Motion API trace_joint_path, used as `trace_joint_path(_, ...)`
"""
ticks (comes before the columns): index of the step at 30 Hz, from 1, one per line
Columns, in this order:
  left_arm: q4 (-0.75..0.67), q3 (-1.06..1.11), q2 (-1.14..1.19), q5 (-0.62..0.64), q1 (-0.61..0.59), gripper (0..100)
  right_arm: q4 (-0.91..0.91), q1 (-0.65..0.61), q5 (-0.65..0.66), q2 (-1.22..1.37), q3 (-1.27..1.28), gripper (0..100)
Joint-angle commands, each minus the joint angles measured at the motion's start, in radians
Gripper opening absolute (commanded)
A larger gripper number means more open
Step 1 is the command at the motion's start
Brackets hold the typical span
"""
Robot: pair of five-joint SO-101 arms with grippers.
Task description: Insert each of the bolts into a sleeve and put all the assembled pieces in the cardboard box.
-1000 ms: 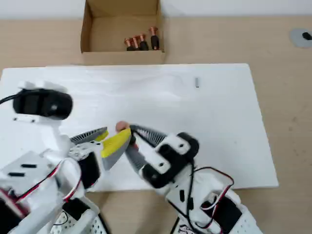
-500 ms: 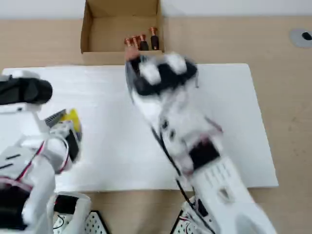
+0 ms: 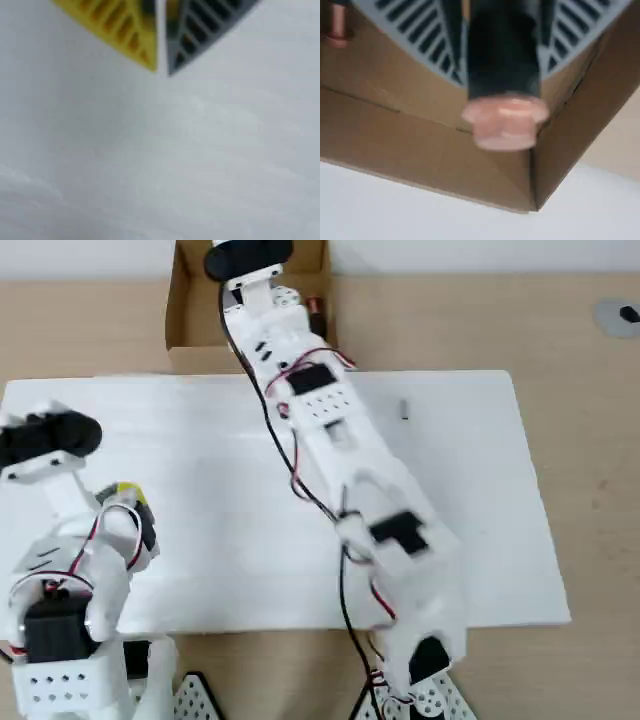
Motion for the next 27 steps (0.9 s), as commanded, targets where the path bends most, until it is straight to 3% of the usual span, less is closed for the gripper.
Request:
trace_joint_path(1,-0.044,0.078,-0.071,-0.009,-0.015,1,0.06,0.018,-0.006,0.209,-0.414,0.9)
trace_joint_path(11,-0.092,0.206,-0.248,-0.009,-0.015,1,0.33,0.022,-0.003,0.707,-1.058,1.3)
trace_joint_path(15,-0.092,0.21,-0.262,-0.009,-0.014,1,0.413,0.025,-0.003,0.769,-1.135,3.6)
trace_joint_path(22,-0.092,0.249,-0.26,-0.009,-0.011,1,0.589,0.047,-0.005,0.762,-1.188,25.2)
trace_joint_path(27,-0.092,0.256,-0.266,-0.009,-0.008,1,0.718,0.068,-0.006,0.685,-1.241,25.2)
